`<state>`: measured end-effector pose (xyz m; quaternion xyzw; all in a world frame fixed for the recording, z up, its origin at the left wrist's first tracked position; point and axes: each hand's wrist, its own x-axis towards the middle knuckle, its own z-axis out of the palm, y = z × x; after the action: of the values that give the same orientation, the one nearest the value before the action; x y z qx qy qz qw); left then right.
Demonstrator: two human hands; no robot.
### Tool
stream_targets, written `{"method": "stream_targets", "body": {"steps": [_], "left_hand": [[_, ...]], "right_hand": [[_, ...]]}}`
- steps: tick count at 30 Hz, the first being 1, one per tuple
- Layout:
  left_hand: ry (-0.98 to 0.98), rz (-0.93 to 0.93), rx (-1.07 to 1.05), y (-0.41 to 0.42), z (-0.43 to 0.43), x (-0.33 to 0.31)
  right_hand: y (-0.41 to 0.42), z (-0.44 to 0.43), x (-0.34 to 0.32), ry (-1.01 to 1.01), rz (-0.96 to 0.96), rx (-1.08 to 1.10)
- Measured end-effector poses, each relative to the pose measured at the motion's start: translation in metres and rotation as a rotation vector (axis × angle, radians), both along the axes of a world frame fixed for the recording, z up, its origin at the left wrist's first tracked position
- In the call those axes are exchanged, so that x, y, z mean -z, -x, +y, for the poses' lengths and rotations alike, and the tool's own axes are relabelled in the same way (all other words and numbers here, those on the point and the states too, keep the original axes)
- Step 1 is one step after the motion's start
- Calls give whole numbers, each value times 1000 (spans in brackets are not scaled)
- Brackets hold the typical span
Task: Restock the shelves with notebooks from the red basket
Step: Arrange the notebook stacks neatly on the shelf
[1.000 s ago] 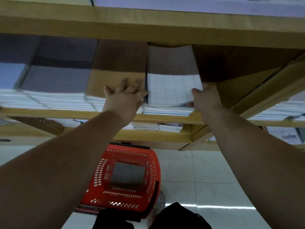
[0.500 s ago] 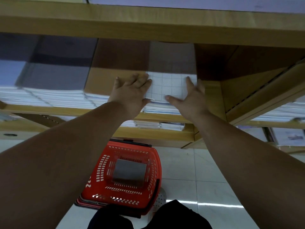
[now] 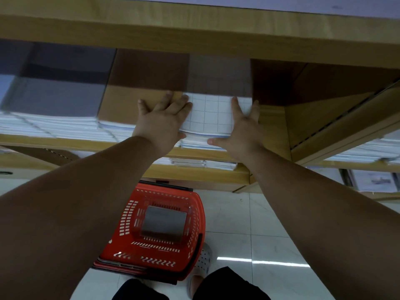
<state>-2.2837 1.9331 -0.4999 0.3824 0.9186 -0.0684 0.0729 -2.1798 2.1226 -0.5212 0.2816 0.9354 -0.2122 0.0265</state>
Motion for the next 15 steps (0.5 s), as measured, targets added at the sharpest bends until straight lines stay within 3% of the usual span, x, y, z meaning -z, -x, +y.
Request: {"method": "stream_targets", "body": {"steps": [5,7,10,15], "left_hand": [[-7,-35,-58,-6,6,-6],[-2,7,-43,-16,-1,-9],[-129,28,-92,-43,-32,-7],[-253,-92,-389,-95,-124,16]], "right_hand": [[0,-3,-7,17,-81,32],[-2,-11,-16,-86,-149,37],[-15,-39,-28,-259,-14,-100],[-46,-115,-21,-177,129,-319]]}}
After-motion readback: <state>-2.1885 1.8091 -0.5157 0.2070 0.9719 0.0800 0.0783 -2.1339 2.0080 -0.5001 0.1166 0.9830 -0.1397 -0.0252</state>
